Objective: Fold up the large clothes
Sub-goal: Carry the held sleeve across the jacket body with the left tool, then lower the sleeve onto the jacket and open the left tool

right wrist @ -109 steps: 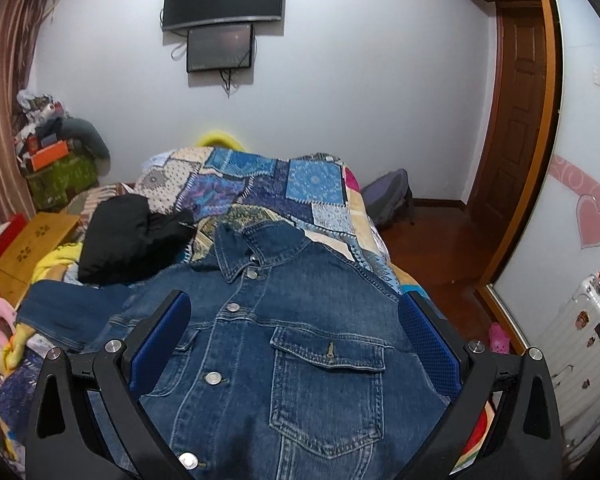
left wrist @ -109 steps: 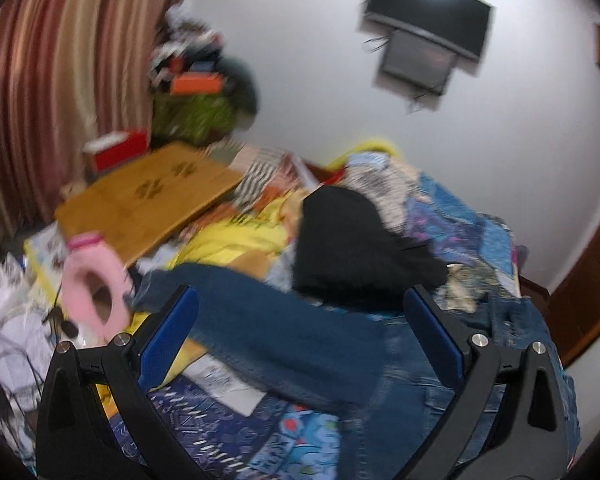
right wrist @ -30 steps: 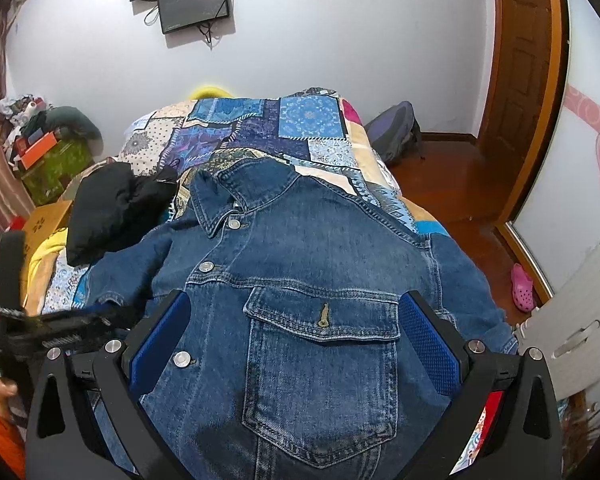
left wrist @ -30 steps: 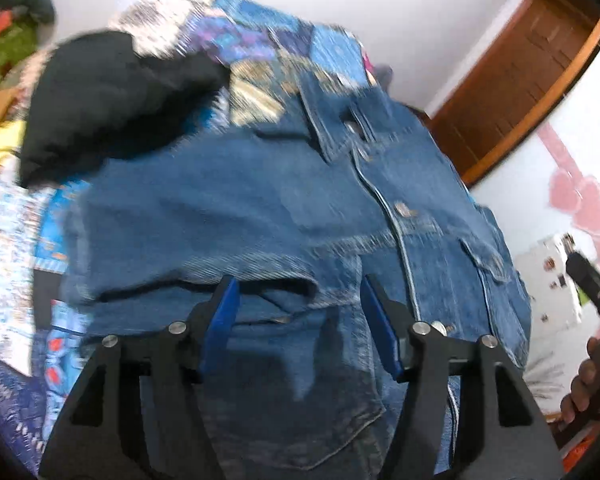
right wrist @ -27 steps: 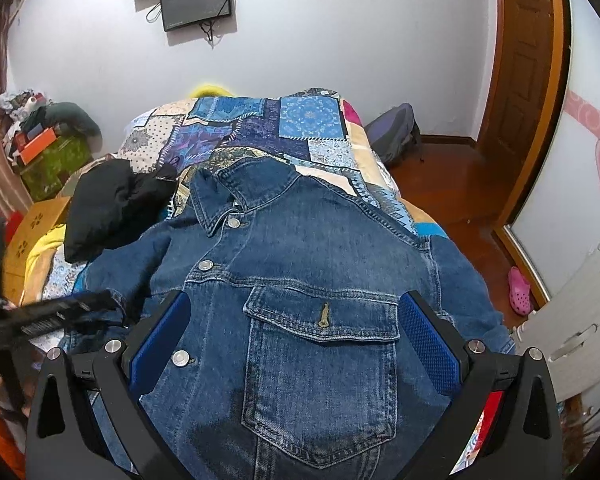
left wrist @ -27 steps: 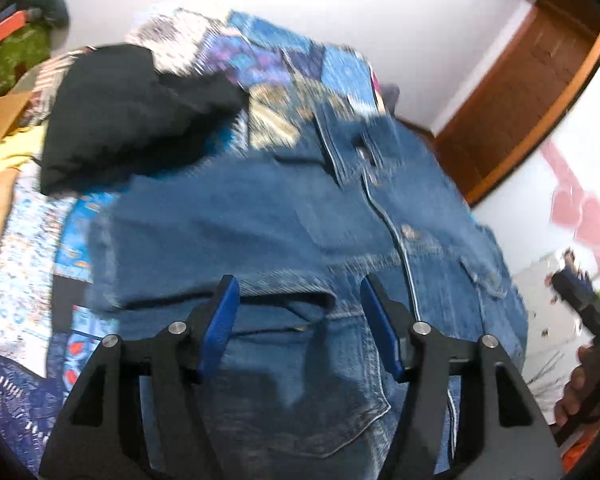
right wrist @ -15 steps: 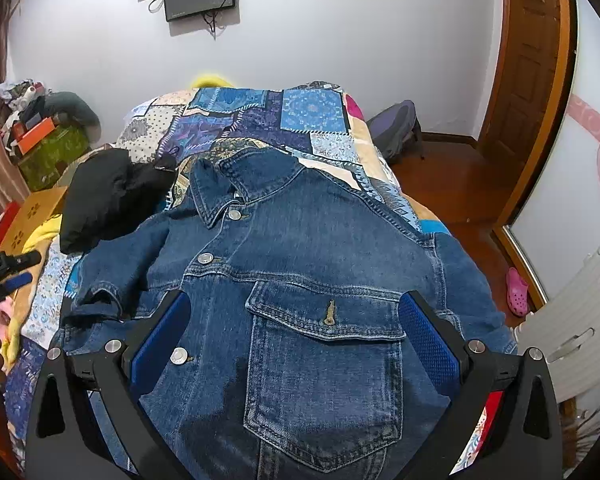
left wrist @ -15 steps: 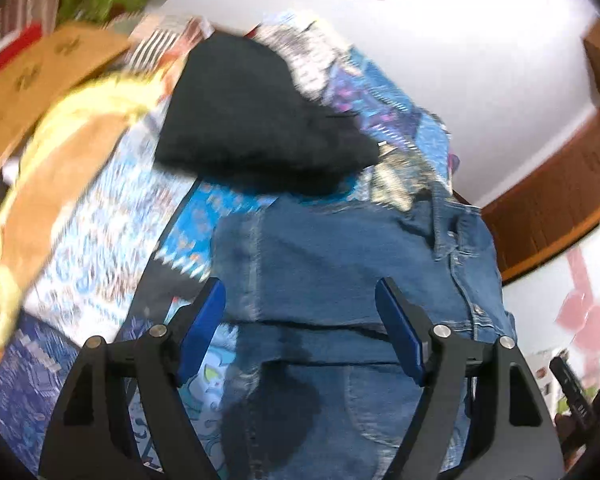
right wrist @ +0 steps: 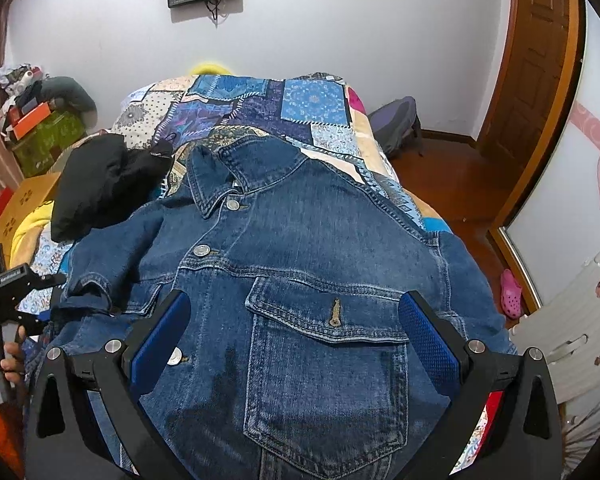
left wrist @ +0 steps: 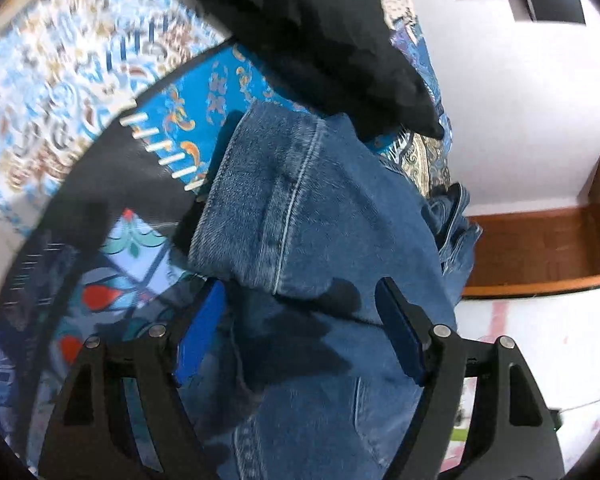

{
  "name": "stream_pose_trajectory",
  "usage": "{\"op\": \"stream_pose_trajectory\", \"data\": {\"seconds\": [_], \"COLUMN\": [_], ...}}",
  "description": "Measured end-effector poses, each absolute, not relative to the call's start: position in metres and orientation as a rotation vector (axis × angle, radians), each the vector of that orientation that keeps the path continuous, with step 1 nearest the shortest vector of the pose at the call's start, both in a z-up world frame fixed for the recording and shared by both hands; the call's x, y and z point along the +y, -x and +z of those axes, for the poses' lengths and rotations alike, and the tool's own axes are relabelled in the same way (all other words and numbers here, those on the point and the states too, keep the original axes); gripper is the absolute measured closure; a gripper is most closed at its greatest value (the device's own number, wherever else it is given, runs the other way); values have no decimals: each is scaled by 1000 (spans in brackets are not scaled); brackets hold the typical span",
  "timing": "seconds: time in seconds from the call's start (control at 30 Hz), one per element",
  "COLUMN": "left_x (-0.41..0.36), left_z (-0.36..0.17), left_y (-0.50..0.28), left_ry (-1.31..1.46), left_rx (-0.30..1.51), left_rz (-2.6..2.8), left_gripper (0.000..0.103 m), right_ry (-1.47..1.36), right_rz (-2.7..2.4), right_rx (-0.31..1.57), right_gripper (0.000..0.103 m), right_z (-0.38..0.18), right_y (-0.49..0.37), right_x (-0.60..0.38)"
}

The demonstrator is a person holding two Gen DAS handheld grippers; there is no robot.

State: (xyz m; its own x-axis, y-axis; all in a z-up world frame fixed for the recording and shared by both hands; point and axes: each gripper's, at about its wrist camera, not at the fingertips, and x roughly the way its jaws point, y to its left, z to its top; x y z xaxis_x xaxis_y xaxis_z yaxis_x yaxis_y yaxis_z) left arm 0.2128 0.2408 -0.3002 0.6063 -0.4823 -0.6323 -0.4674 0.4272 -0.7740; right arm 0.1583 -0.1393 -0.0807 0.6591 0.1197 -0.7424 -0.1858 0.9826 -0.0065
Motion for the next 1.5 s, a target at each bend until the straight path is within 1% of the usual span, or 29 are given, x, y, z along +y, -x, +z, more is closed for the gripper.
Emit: {"op": "stream_pose_trajectory", "data": {"seconds": [0.07, 0.1, 0.17, 0.23, 0.3, 0.37, 0.4, 0.47, 0.57, 0.73, 0.83, 0.87, 1.0, 1.1, 1.23, 1.33, 1.5], "left_x": [240, 240, 240, 238, 230, 219, 212, 200, 188, 166, 141, 131, 83, 46, 1, -38, -82], "left_z": [-308, -310, -309, -303, -292, -280, -272, -252, -219, -154, -113, -98, -60, -47, -45, -54, -84], "left_y": [-217, -220, -226, -230, -237, -243, -246, -250, -252, -255, -259, -259, -264, -275, -295, -305, -297], "left_ry": [1220, 1220, 1181, 1102, 979, 834, 757, 643, 555, 477, 435, 414, 353, 316, 297, 268, 204], "left_rx": [990, 992, 1003, 1007, 1007, 1010, 1007, 981, 909, 761, 678, 648, 567, 549, 590, 653, 766], "left_rz": [0, 3, 29, 73, 115, 159, 178, 192, 185, 101, 18, -17, -150, -234, -343, -415, -461], "left_gripper": [28, 30, 41, 43, 54, 77, 82, 83, 85, 87, 87, 90, 91, 93, 95, 95, 95], "right_ry": [86, 88, 86, 78, 67, 64, 65, 69, 65, 57, 44, 37, 10, 7, 6, -6, -31], "right_rz": [174, 174, 171, 170, 170, 169, 168, 167, 167, 169, 161, 160, 147, 134, 114, 105, 94], "right_rx": [834, 833, 832, 835, 840, 837, 835, 826, 813, 796, 788, 788, 779, 759, 729, 723, 747], "right_gripper": [0, 0, 0, 0, 0, 0, 0, 0, 0, 0, 0, 0, 0, 0, 0, 0, 0], "right_z": [-81, -81, -80, -81, -81, -80, -79, -76, -72, -69, -68, -68, -67, -63, -57, -55, -63], "right_y": [-159, -158, -159, -160, -160, -159, -158, -157, -154, -153, -151, -150, -148, -146, -145, -144, -145], "right_x": [-139, -139, -141, -142, -144, -145, -145, -146, -148, -152, -158, -160, -174, -184, -196, -204, -216]}}
